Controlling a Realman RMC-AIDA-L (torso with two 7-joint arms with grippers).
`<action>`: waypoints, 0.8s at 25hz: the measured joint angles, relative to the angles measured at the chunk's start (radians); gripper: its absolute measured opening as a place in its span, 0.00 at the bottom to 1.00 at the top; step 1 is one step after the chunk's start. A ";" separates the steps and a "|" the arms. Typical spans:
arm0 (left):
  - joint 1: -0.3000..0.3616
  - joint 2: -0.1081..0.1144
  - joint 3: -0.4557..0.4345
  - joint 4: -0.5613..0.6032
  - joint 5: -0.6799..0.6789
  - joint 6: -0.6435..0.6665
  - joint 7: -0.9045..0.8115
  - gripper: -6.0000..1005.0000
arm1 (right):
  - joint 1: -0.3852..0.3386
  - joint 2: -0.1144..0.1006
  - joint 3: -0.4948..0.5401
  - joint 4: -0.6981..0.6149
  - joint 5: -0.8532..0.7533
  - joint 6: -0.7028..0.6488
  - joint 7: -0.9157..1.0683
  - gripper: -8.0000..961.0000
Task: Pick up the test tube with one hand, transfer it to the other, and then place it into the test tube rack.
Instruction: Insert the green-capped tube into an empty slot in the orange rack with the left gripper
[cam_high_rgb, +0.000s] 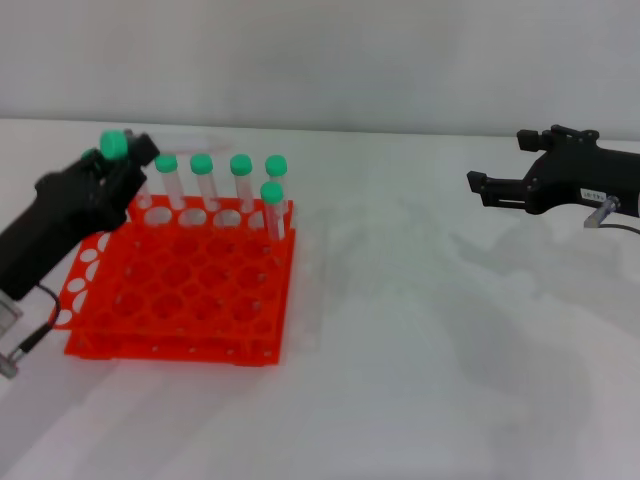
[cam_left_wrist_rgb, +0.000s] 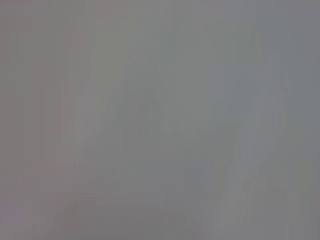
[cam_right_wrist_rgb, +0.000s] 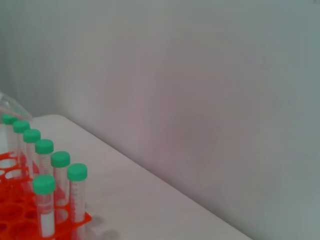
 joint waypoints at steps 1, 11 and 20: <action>-0.001 -0.001 0.000 -0.013 0.000 0.000 0.003 0.22 | 0.001 0.000 0.000 0.006 0.008 0.000 -0.006 0.90; 0.015 -0.009 0.002 -0.082 -0.027 0.012 0.079 0.22 | 0.010 0.000 0.003 0.027 0.020 -0.014 -0.019 0.90; -0.015 -0.007 0.050 -0.194 -0.104 0.003 0.135 0.22 | 0.048 -0.001 0.006 0.071 0.020 -0.022 -0.020 0.90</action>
